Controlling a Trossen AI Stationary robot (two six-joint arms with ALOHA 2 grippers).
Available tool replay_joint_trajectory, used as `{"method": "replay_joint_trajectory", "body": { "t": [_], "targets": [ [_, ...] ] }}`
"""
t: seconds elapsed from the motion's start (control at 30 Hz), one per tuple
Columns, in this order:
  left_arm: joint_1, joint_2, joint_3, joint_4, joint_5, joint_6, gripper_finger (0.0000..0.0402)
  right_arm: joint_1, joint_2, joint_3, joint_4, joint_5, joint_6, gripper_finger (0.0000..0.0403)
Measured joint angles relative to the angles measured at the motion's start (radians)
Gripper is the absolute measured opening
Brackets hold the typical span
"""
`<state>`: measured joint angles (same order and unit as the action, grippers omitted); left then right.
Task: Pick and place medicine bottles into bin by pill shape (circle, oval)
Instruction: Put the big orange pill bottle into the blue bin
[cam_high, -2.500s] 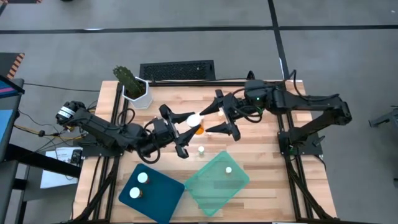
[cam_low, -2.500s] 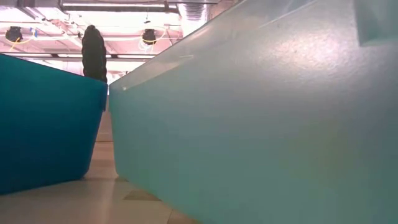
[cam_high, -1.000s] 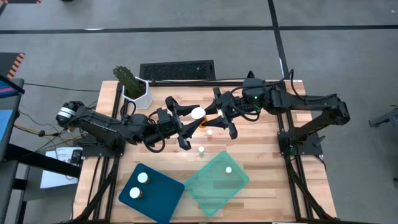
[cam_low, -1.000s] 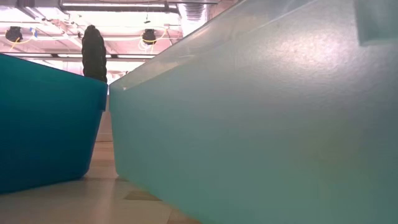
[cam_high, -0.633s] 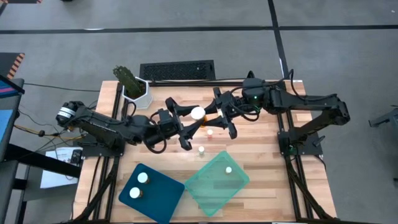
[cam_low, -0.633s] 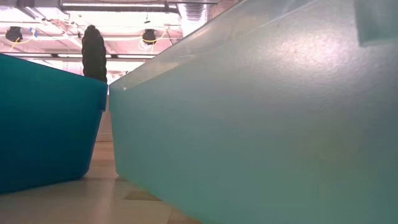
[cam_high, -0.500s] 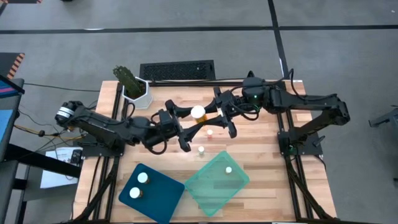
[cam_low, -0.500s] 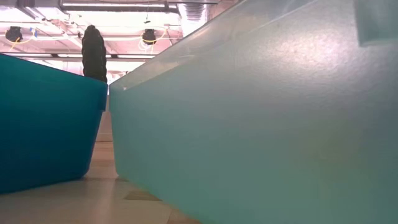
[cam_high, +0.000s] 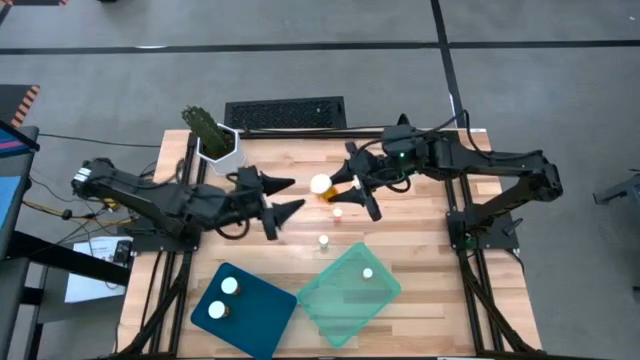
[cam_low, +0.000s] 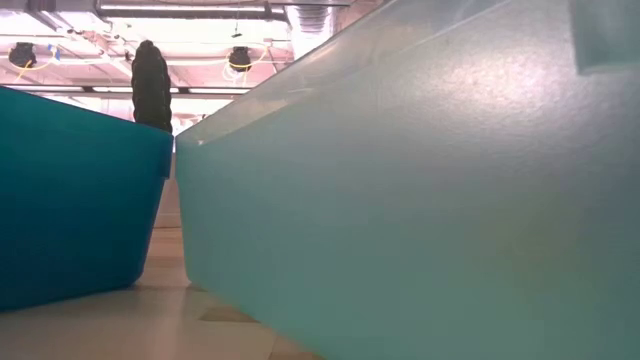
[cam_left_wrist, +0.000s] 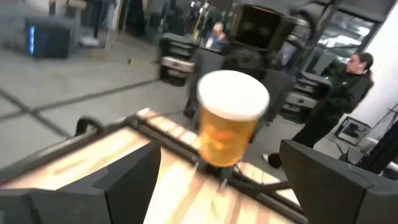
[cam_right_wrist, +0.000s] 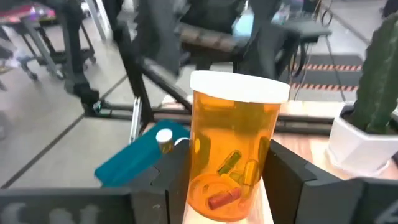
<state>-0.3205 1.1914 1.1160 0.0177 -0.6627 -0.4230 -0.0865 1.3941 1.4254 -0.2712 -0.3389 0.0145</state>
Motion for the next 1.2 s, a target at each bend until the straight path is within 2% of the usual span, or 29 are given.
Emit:
{"method": "replay_joint_trajectory", "body": {
  "t": [0.07,0.2,0.33,0.43,0.73,1.2],
  "targets": [
    [0.017,-0.04,0.0,-0.072,0.033,-0.059,0.0322,0.005,0.004,0.0,-0.028,0.0,-0.009,0.0176],
    [0.078,-0.082,0.0,-0.135,0.204,-0.158,0.0322,0.014,0.027,0.0,-0.058,0.0,-0.015,0.0176],
    [0.134,-0.066,0.0,-0.167,0.384,-0.173,0.0322,0.023,0.041,0.0,-0.07,0.0,-0.015,0.0177],
    [0.166,-0.043,-0.002,-0.196,0.463,-0.174,0.0322,0.031,0.061,0.0,-0.073,0.0,-0.014,0.018],
    [0.21,0.004,-0.002,-0.187,0.571,-0.149,0.0334,0.056,0.097,0.003,-0.062,0.0,-0.004,0.0181],
    [0.221,0.057,-0.001,-0.17,0.605,-0.12,0.0335,0.058,0.1,-0.001,-0.065,0.0,0.004,0.0187]
  ]
}}
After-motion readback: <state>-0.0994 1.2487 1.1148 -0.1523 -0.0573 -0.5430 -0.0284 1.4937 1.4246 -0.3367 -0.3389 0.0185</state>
